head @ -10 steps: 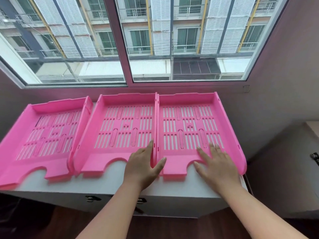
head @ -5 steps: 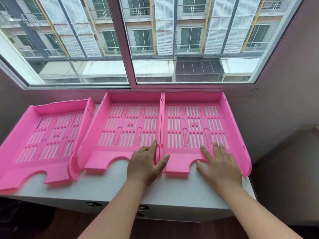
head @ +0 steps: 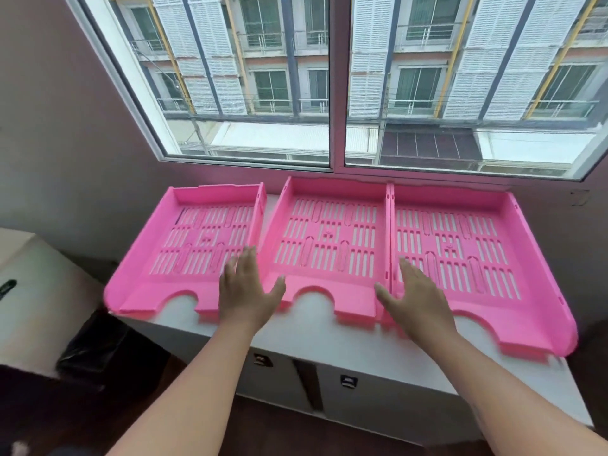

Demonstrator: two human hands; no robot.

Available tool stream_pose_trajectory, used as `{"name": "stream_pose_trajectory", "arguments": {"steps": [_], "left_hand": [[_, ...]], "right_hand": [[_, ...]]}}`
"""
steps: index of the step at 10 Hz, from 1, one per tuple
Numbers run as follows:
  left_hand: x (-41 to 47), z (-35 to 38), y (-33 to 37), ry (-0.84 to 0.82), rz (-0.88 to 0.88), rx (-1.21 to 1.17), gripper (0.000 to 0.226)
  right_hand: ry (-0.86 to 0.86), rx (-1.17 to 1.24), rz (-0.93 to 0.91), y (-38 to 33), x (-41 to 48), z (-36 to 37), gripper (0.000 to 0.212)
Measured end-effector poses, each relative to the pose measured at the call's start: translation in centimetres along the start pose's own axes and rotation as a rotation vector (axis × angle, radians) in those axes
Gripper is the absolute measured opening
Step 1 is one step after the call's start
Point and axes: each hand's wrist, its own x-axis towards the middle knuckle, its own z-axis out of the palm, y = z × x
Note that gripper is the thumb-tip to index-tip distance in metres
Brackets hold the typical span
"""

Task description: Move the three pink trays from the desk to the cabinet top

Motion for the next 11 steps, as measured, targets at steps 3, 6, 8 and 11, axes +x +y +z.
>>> {"name": "stream_pose_trajectory", "arguments": {"steps": [3,6,8,11], "left_hand": [[1.5,1.6,-4.7,-0.133,-0.060,-0.310,0.079],[4.0,1.6,-5.7,-0.214,0.108,-0.281,0.078],[5.3,2.0,-5.2,-0.217,0.046,-0.269,0.067],[4.8,0.7,-5.0,-0.289,0.078,-0.265,0.076]], "right_hand": [[0.140,0.162,0.229,-2.7,0.4,4.7,0.077],[0.228,0.192,0.278,-3.1,0.7,5.7,0.073],[0.293,0.169,0.258,-2.7,1.2,6.1,0.068],[0.057,0.144,0.207,-3.1,0.8,3.7,0.086]]}}
